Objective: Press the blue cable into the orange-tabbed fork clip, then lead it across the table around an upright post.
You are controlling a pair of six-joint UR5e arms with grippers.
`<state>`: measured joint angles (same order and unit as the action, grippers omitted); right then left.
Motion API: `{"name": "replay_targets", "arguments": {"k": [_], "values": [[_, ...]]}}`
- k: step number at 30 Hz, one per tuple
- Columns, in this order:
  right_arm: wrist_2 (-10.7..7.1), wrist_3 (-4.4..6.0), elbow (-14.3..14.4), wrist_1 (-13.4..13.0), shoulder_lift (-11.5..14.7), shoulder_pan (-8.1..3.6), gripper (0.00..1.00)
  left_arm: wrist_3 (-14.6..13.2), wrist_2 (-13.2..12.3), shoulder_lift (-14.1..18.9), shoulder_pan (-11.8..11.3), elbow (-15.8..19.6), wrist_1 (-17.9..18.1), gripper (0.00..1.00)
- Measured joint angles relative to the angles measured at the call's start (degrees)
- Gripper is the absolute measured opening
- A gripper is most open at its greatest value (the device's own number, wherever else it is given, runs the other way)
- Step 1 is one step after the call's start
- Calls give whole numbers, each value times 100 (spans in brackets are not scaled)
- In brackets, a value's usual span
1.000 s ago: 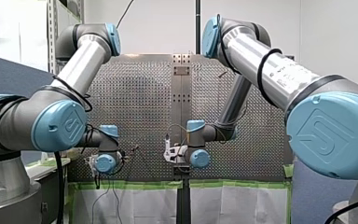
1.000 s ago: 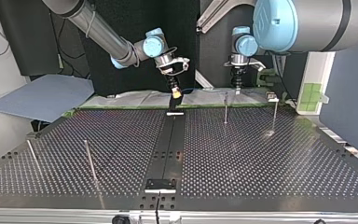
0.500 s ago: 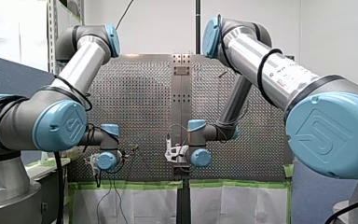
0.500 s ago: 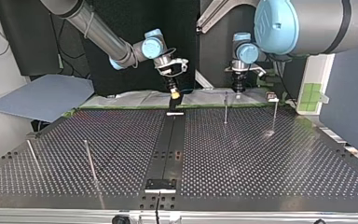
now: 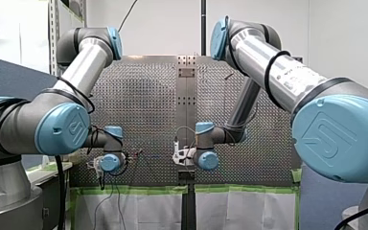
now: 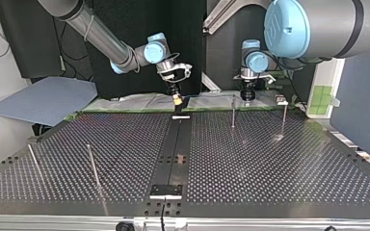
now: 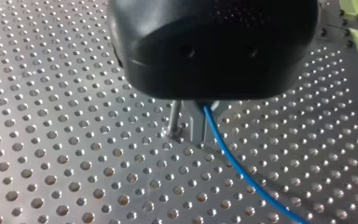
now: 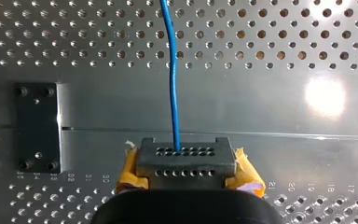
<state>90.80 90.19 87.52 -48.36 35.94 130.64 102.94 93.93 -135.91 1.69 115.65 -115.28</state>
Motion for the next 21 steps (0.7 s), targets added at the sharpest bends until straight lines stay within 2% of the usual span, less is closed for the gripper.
{"name": "replay_targets", "arguments": {"k": [21], "values": [[-10, 7, -223, 66, -2, -217, 0, 57, -93, 0, -163, -378, -310, 0]]}}
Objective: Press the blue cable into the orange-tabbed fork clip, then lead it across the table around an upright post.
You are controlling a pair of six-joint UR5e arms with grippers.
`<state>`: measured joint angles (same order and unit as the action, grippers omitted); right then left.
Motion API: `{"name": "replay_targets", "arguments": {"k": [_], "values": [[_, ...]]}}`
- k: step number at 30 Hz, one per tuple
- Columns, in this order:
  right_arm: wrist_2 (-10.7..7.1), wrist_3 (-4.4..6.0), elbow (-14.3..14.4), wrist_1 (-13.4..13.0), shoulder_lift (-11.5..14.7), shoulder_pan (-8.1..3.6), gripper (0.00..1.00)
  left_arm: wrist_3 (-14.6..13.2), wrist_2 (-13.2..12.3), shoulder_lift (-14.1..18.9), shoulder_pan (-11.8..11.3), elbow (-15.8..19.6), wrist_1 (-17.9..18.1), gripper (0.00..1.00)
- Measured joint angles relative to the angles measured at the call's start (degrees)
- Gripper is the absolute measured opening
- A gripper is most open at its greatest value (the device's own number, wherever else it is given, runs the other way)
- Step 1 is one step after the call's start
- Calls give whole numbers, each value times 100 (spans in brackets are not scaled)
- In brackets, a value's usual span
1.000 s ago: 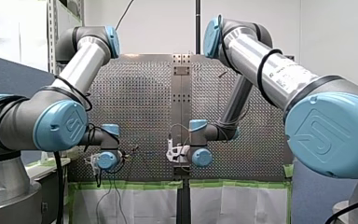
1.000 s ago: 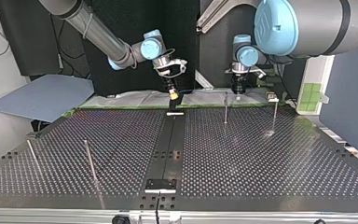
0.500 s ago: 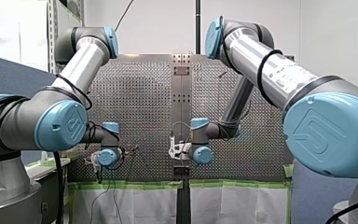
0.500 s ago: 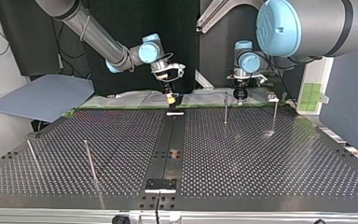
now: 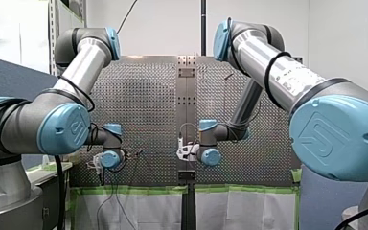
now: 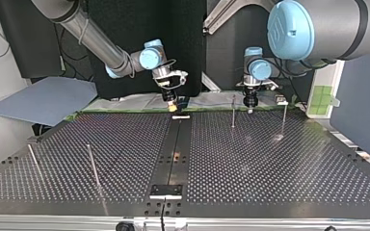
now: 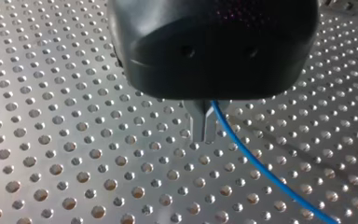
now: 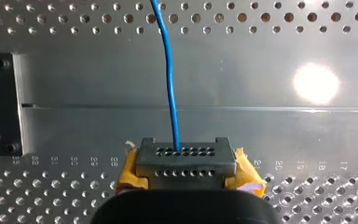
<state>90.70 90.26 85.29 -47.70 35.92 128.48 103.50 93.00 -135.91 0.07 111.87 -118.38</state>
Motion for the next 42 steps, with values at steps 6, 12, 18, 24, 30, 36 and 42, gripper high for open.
{"name": "replay_targets", "arguments": {"k": [6, 12, 18, 24, 30, 36, 42], "values": [[-7, -6, 0, 35, 0, -17, 0, -88, -139, 0, -70, -8, -50, 13], [-7, -7, 0, 65, 0, -24, 0, -335, -47, 0, -131, -10, -266, 94], [-13, -7, 0, 69, 0, -22, 0, -584, 100, 0, -156, -10, -538, 100], [-16, -7, -2, 70, 0, -24, 0, -703, 65, 5, -161, 0, -836, 100], [-21, -7, 0, 75, 0, -24, 0, -890, -169, 16, -170, 53, -1146, 100], [-25, -10, 1, 76, 0, -24, 0, -912, -445, 154, -248, 282, -1335, 100], [-24, -15, -2, 66, -1, -22, 0, -684, -680, 435, -303, 577, -1128, 100]]}}
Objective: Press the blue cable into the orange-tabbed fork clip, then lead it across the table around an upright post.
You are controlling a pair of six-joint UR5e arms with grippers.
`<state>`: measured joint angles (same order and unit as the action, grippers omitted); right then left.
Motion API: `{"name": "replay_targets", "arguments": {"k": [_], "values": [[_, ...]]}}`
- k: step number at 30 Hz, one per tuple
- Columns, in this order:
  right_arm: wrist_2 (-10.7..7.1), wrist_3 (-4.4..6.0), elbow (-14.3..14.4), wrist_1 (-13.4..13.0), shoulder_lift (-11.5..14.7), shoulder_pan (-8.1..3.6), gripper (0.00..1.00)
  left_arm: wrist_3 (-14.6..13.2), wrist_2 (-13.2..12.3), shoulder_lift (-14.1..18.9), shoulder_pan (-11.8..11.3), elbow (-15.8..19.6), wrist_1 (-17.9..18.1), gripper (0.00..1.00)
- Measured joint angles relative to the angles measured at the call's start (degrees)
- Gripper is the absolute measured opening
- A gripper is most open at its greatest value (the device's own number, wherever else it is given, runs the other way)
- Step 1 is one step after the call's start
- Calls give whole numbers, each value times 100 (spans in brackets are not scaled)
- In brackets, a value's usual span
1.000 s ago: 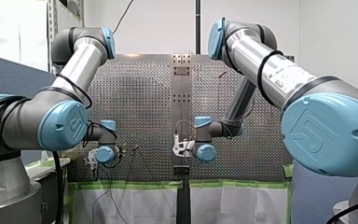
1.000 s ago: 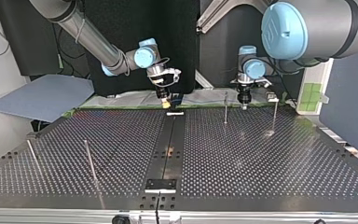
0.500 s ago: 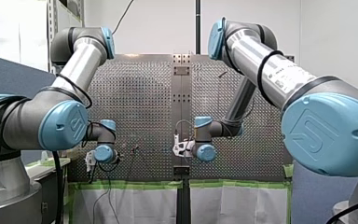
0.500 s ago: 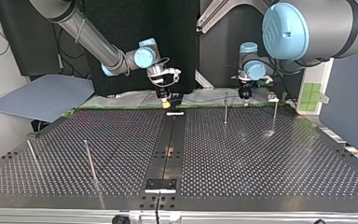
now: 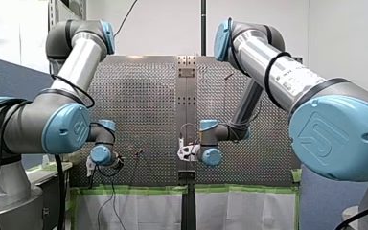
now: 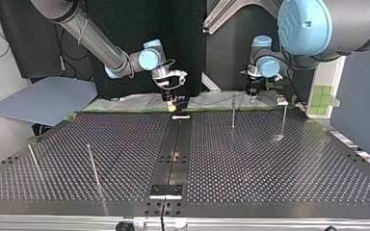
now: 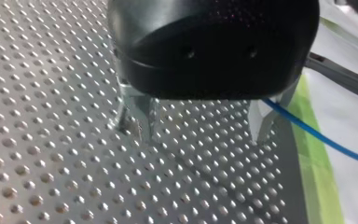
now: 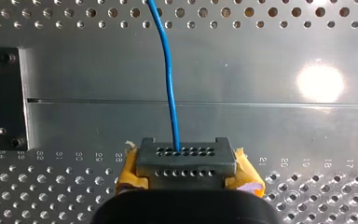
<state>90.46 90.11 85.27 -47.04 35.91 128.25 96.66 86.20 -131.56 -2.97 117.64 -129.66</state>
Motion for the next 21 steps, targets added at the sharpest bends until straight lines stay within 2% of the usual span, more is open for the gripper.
{"name": "replay_targets", "arguments": {"k": [3, 11, 21], "values": [[-2, -3, -3, 4, 0, 1, 0, 87, -144, 151, 7, 151, 104, 100], [-10, -4, -5, 38, 0, 2, 0, 93, -526, 473, 0, 536, 107, 100], [-11, -5, -6, 40, 0, 0, 0, 64, -1014, 512, 28, 828, 259, 100]]}}
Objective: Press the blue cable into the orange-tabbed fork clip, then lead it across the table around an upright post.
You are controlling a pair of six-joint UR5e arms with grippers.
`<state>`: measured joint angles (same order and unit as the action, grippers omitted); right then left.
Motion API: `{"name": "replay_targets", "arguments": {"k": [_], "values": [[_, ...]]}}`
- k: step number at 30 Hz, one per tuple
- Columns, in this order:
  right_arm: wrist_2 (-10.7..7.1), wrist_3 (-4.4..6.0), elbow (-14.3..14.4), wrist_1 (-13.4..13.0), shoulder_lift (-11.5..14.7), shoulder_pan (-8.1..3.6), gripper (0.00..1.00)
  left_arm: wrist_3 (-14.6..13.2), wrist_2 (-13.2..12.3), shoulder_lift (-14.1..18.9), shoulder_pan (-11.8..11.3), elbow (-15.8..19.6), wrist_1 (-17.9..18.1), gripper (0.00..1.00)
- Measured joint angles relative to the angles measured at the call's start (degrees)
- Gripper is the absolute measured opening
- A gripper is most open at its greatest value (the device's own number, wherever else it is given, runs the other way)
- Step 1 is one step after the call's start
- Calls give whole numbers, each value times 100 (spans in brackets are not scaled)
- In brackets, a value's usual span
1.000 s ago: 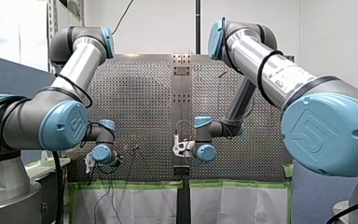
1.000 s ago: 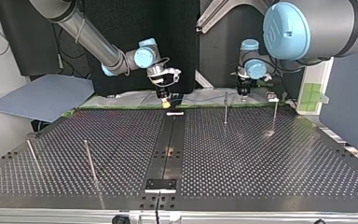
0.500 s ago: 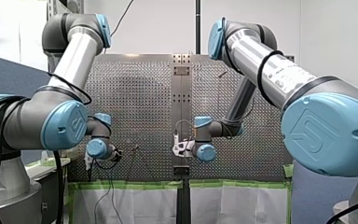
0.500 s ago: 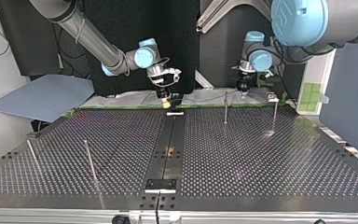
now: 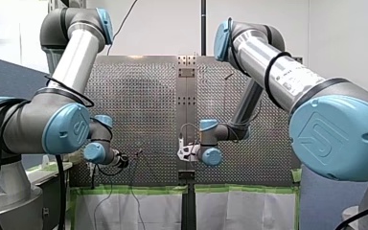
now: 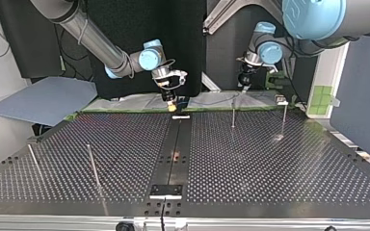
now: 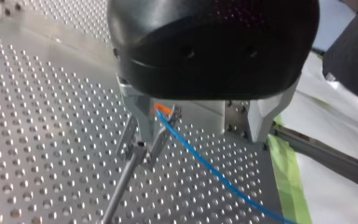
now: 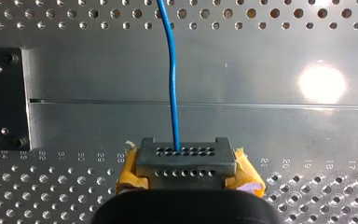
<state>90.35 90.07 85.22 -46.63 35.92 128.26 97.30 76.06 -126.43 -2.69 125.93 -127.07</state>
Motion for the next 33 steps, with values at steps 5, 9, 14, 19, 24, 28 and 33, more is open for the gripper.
{"name": "replay_targets", "arguments": {"k": [5, 9, 14, 19, 24, 28, 33], "values": [[0, 1, 1, 3, 0, -2, 0, -29, -181, 2, 52, 10, 188, 100], [3, 3, 0, 2, 0, -4, 0, -31, -153, 1, 101, 11, 363, 100], [2, 3, 0, 3, 0, -3, 0, -104, 58, 1, 149, 11, 595, 100], [3, 4, 0, -1, 0, -3, 0, -208, 219, 1, 192, 12, 668, 100], [1, 4, 1, 3, 0, -3, 0, -227, 252, 1, 247, 13, 685, 100], [0, 4, 0, 3, 0, -5, 0, -222, 254, -2, 281, 12, 687, 100], [0, 4, 0, 0, 0, -13, 0, -215, 260, -1, 309, 11, 689, 100]]}}
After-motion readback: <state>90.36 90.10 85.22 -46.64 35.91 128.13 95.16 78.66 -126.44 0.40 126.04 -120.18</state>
